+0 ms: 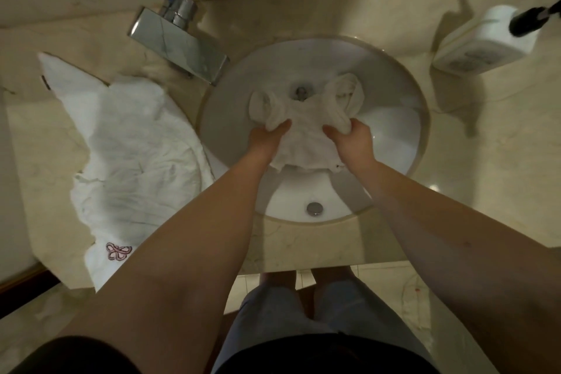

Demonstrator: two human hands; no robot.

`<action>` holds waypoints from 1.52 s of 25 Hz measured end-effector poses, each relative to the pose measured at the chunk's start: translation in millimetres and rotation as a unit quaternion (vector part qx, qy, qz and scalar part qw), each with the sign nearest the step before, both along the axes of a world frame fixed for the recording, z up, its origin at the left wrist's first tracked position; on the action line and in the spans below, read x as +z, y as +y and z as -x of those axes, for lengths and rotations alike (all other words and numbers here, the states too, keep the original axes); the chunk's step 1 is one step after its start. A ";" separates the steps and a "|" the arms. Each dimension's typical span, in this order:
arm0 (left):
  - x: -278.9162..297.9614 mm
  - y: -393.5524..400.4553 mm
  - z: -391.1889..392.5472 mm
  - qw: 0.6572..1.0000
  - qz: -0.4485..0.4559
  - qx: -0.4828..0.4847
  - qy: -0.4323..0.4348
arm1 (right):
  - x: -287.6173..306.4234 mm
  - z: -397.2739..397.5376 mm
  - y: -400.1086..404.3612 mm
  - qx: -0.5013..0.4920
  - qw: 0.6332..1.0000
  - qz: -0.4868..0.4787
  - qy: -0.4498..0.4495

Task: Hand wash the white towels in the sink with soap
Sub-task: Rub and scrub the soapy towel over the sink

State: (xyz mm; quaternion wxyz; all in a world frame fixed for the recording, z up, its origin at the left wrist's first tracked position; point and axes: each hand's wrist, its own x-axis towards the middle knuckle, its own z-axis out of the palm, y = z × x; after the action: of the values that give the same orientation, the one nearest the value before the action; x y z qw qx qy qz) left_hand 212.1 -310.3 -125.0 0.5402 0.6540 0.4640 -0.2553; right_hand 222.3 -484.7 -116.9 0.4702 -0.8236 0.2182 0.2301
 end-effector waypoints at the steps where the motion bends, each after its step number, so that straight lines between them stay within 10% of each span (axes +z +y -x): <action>1: 7.8 1.2 1.2 1.000 -0.005 0.008 -0.021 | 9.0 1.0 -3.0 0.011 1.000 0.015 -0.011; 17: 225.4 -1.1 37.2 0.939 -0.096 0.007 -0.331 | 225.8 19.0 -22.3 -0.183 0.961 -0.137 -0.153; 29: 301.6 -13.9 27.1 0.858 -0.204 0.017 -0.471 | 309.8 3.2 -19.6 -0.116 0.949 -0.194 -0.221; 38: 338.6 -72.5 -1.7 0.870 -0.006 0.125 -0.478 | 355.4 -14.1 30.5 -0.156 0.916 -0.294 -0.225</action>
State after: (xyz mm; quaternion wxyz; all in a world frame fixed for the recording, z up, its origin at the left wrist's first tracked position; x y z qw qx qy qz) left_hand 213.8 -382.8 213.6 0.7196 0.6359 0.2282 0.1604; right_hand 236.4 -454.2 238.4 0.7576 -0.6340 0.1544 0.0160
